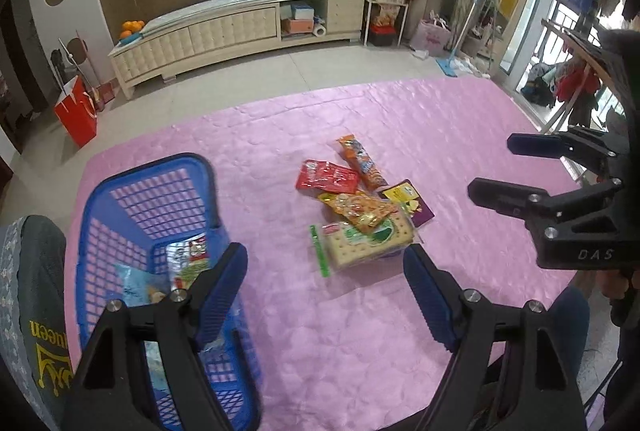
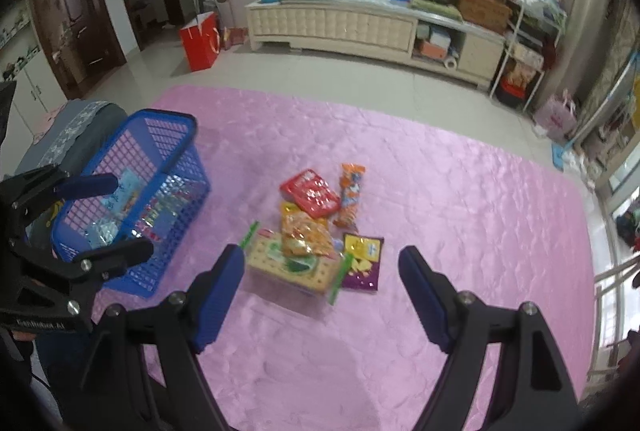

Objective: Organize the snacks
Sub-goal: 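Move both tools to the remaining snacks and grasp the orange snack bag with the right tool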

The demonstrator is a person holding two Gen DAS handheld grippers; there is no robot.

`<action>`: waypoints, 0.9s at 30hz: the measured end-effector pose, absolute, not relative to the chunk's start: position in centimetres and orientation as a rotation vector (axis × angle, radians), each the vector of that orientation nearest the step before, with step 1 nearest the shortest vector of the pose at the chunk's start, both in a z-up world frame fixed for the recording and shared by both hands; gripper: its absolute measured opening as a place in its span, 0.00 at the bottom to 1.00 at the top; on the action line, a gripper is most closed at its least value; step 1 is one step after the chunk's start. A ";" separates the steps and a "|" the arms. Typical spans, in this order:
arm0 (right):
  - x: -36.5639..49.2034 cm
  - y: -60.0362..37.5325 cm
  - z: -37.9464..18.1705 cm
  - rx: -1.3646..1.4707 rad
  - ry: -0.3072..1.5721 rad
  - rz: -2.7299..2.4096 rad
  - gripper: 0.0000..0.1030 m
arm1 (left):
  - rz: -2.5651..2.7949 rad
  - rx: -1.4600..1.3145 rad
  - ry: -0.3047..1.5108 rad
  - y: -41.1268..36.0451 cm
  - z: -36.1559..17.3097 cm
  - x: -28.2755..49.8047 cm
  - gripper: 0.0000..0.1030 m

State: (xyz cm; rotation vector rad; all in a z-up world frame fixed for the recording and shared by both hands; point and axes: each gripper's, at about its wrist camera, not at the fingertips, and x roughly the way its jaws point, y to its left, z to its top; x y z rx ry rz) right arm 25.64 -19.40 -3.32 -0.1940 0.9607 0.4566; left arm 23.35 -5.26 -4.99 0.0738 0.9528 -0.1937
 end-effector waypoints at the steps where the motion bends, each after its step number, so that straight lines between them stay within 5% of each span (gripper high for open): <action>1: 26.0 -19.7 -3.6 -0.187 0.974 0.462 0.80 | -0.195 0.078 0.958 -5.6 -5.2 23.4 0.76; 27: 36.0 -17.7 -14.6 -0.126 1.300 0.568 0.80 | -0.144 0.241 1.226 -8.1 -14.2 32.8 0.76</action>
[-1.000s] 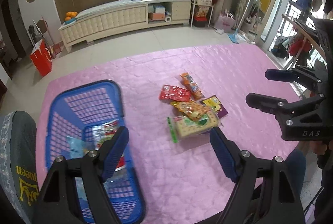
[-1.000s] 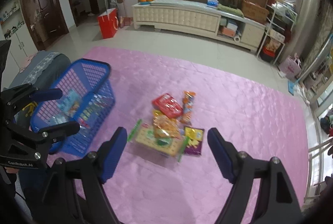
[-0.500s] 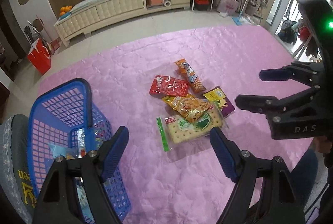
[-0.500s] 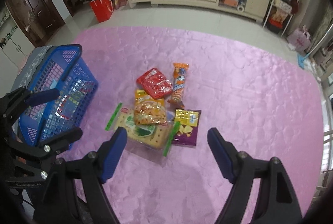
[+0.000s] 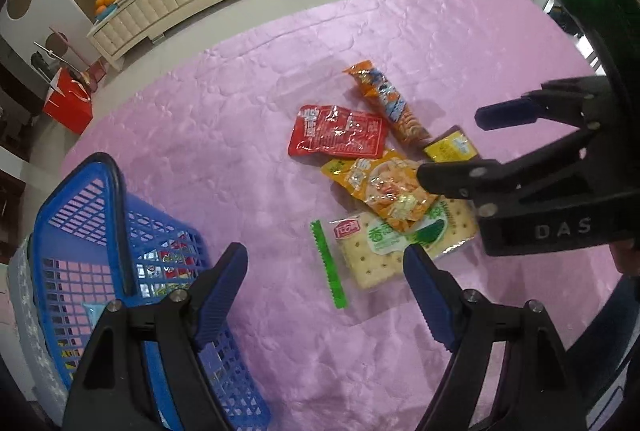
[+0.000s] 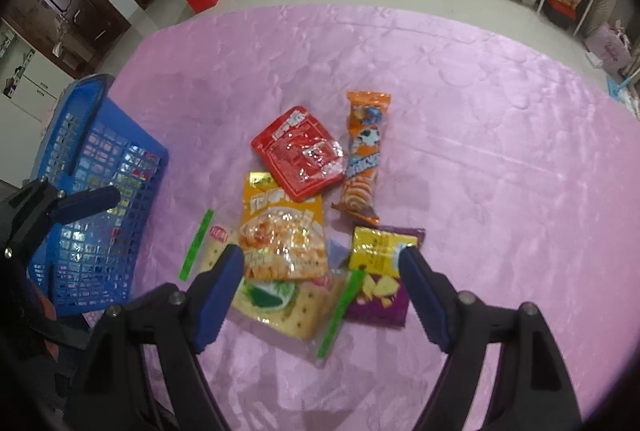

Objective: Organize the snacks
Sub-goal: 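Move both tools to the remaining snacks and grasp the orange snack bag with the right tool, then grasp the brown stick snack with the left tool while the right tool holds the orange bag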

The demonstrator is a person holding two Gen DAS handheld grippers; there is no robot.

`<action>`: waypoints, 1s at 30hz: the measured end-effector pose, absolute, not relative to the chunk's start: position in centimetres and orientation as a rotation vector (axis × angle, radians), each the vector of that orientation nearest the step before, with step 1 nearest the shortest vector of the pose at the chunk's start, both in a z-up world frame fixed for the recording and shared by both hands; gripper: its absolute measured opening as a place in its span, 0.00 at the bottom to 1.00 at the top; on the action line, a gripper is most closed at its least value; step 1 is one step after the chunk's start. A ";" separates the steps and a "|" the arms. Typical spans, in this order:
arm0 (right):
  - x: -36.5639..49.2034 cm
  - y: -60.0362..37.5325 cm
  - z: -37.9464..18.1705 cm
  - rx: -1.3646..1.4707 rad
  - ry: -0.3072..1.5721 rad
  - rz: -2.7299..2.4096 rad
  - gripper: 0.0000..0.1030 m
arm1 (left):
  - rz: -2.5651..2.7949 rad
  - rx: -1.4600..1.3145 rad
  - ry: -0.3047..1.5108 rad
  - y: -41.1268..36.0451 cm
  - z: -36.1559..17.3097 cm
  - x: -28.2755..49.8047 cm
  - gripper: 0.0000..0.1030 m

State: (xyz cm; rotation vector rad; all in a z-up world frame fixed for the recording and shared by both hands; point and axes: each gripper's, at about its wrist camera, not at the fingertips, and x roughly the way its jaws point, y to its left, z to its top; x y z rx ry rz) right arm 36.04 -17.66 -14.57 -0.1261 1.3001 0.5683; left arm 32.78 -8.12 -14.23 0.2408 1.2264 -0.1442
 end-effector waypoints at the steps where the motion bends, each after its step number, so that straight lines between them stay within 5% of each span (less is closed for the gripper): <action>1: 36.2 -17.2 -14.8 -0.127 1.311 0.577 0.80 | -0.147 0.238 1.235 -8.1 -14.5 32.9 0.76; 12: 37.7 -14.0 -18.2 -0.142 1.402 0.644 0.80 | -0.122 0.255 1.247 -7.3 -15.8 33.0 0.76; 15: 37.9 -13.3 -18.8 -0.147 1.421 0.655 0.64 | -0.117 0.252 1.255 -7.3 -16.3 33.2 0.76; 17: 37.8 -12.7 -19.0 -0.148 1.419 0.667 0.63 | -0.123 0.259 1.256 -7.5 -16.5 33.2 0.76; 22: 37.3 -13.5 -18.5 -0.171 1.368 0.670 0.33 | -0.154 0.259 1.225 -7.6 -15.9 33.0 0.76; 30: 33.9 -18.8 -15.0 -0.103 1.221 0.632 0.27 | -0.253 0.287 1.198 -8.5 -15.3 32.6 0.76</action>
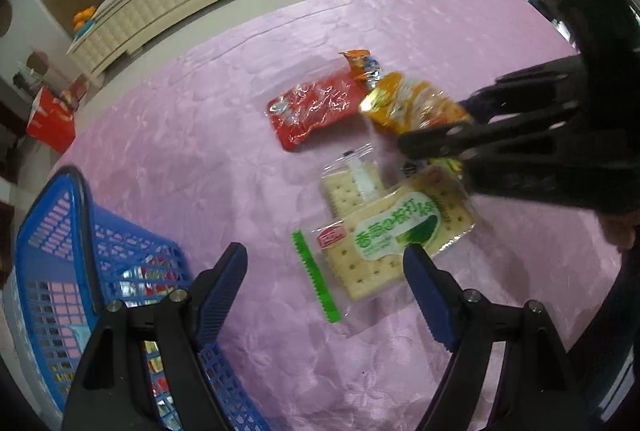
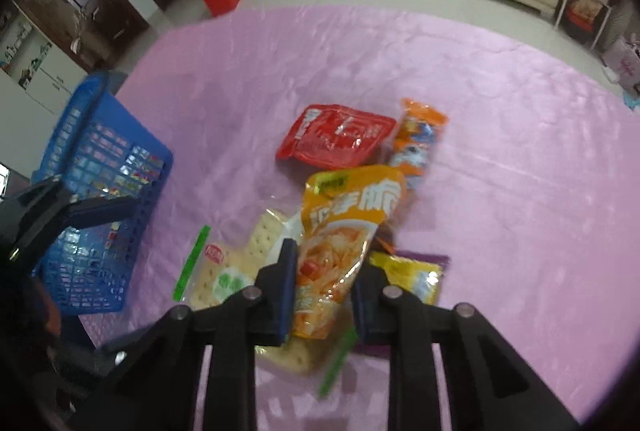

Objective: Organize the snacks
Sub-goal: 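Grasp the brown stick snack with the left tool while the right tool holds the orange bag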

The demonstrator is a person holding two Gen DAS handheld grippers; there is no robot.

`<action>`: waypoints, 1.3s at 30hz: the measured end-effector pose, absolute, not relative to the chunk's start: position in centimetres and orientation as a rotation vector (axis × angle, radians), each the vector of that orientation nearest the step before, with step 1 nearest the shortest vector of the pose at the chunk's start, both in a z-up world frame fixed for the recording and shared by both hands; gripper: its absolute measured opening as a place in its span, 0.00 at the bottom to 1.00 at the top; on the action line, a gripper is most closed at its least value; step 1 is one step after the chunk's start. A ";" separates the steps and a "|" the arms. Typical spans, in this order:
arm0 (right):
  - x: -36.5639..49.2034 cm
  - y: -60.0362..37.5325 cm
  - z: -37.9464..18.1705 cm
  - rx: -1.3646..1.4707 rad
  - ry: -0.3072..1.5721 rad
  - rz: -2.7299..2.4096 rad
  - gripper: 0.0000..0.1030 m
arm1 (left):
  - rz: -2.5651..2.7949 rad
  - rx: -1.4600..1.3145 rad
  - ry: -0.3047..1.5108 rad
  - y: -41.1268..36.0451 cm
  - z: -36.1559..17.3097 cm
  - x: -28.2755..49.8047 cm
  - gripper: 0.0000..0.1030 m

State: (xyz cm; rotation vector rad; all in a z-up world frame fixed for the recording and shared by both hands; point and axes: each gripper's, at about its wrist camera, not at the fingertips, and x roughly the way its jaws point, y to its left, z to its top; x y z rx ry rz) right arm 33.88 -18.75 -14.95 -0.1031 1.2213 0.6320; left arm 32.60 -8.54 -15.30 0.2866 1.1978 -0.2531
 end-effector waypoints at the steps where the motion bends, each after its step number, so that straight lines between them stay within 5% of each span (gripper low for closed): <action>1: 33.4 -19.5 -14.5 -0.097 1.208 0.626 0.27 | -0.272 0.300 1.199 -8.8 -15.4 32.5 0.76; 22: 29.9 -24.6 -14.2 -0.015 1.161 0.577 0.27 | -0.556 0.726 1.236 -15.5 -20.0 32.9 0.76; 31: 29.7 -25.9 -15.1 0.043 1.185 0.577 0.27 | -0.628 0.694 1.285 -16.3 -21.0 34.4 0.76; 39: 29.1 -26.2 -14.7 0.045 1.182 0.564 0.27 | -0.601 0.668 1.235 -16.1 -19.2 33.5 0.28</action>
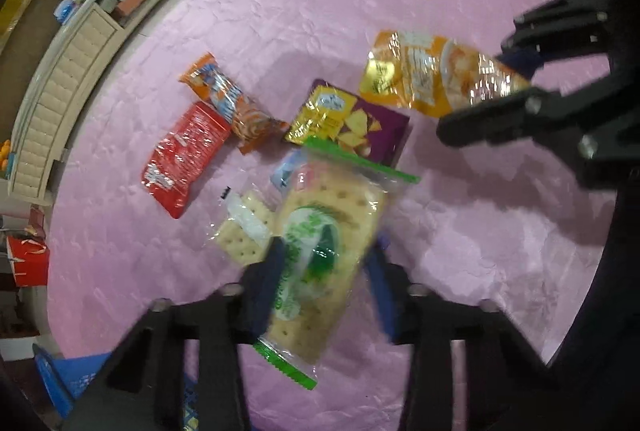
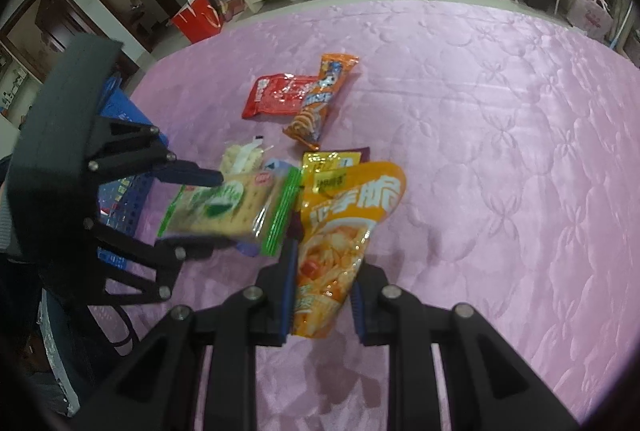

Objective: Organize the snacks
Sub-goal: 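Grasp the brown stick snack with the left tool while the right tool holds the orange bag, then carry both snacks over the basket and open the left tool to drop the stick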

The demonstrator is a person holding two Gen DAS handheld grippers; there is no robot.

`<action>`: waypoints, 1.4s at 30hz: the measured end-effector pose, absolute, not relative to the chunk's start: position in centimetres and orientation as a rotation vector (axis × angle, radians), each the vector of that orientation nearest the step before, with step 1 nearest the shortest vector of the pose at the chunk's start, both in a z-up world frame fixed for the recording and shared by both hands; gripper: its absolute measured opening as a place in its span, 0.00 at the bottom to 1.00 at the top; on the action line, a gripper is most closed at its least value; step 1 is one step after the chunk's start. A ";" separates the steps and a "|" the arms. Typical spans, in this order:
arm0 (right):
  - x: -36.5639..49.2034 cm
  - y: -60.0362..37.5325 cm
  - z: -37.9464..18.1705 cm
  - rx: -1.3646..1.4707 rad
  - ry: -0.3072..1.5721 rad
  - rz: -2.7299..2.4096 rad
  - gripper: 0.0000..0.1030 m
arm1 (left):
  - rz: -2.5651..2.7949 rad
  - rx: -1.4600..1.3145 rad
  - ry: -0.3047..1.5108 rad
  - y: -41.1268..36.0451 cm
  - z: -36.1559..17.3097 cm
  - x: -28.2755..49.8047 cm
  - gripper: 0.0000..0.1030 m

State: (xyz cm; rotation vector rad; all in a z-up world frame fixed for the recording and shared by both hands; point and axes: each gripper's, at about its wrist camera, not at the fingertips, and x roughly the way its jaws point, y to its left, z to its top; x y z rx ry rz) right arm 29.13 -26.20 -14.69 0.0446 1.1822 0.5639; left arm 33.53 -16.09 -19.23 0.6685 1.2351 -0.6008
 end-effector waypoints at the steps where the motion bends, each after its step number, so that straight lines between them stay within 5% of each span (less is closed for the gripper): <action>1: 29.1 -26.0 -14.7 0.043 1.180 0.562 0.27 | -0.588 0.673 1.224 -16.1 -19.0 33.3 0.26; 12: 26.6 -26.0 -11.2 0.021 1.116 0.540 0.27 | -0.480 0.564 1.138 -14.9 -15.1 31.9 0.11; 42: 20.8 -14.4 -0.5 -0.163 0.915 0.655 0.27 | -0.332 0.341 0.884 -1.5 -1.8 22.4 0.10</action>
